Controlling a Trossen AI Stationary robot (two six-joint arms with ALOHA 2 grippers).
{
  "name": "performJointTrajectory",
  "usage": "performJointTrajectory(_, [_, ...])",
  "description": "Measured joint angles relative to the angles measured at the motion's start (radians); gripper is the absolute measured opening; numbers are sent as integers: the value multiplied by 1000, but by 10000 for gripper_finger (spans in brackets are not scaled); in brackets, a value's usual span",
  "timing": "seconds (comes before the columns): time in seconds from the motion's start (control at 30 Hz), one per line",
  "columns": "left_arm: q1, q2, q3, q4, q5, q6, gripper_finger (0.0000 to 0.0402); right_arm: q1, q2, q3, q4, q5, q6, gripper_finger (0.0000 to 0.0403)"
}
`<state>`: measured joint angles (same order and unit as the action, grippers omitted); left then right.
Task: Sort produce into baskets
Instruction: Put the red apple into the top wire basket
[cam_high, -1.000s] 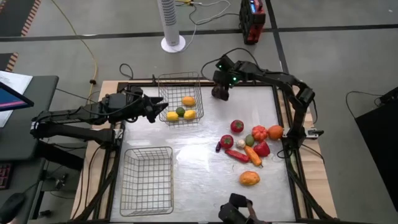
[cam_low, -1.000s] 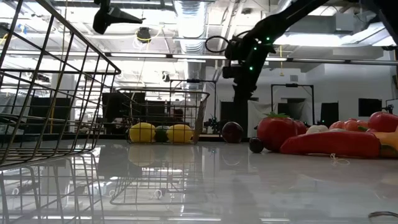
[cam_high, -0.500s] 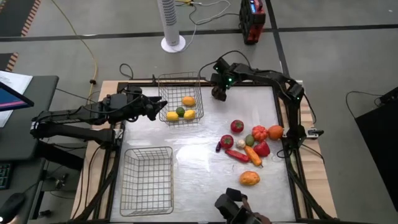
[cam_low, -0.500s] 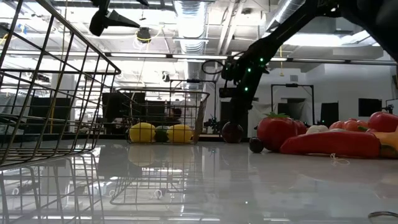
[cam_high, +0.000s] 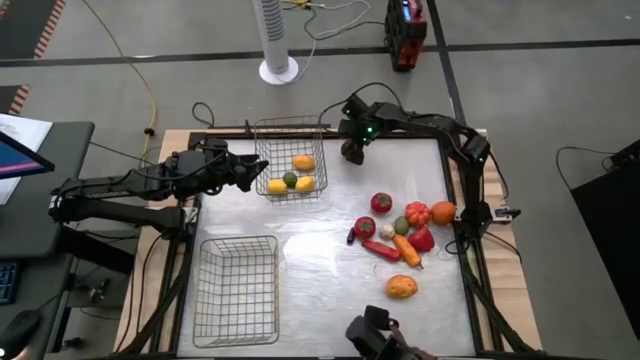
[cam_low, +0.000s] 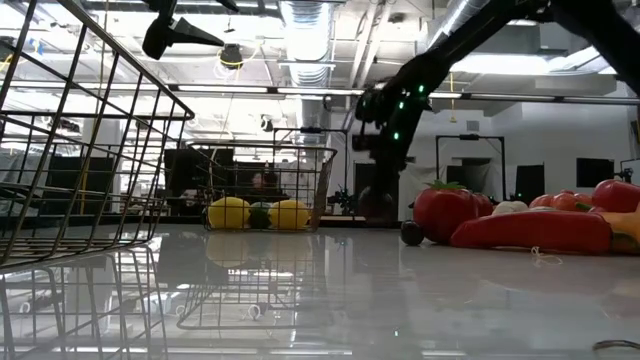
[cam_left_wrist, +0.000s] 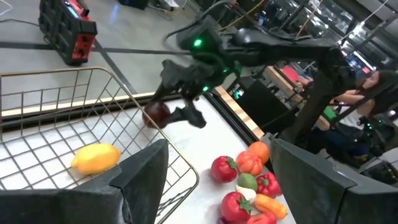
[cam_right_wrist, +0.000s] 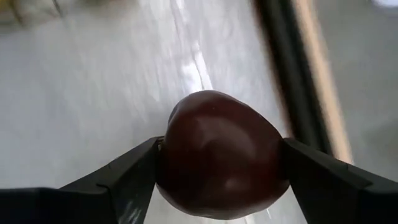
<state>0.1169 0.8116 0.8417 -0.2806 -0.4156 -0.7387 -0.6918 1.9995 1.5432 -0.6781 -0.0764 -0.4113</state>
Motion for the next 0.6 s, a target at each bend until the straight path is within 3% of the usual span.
performJointTrajectory(0.23, [0,0,0,0,16,24,268,27,-141,0,-124,-22,107,339])
performJointTrajectory(0.47, [0,0,0,0,25,70,268,138,-303,2,-143,-241,274,339])
performJointTrajectory(0.6, [0,33,0,1,111,188,268,230,-363,2,-93,-308,403,341])
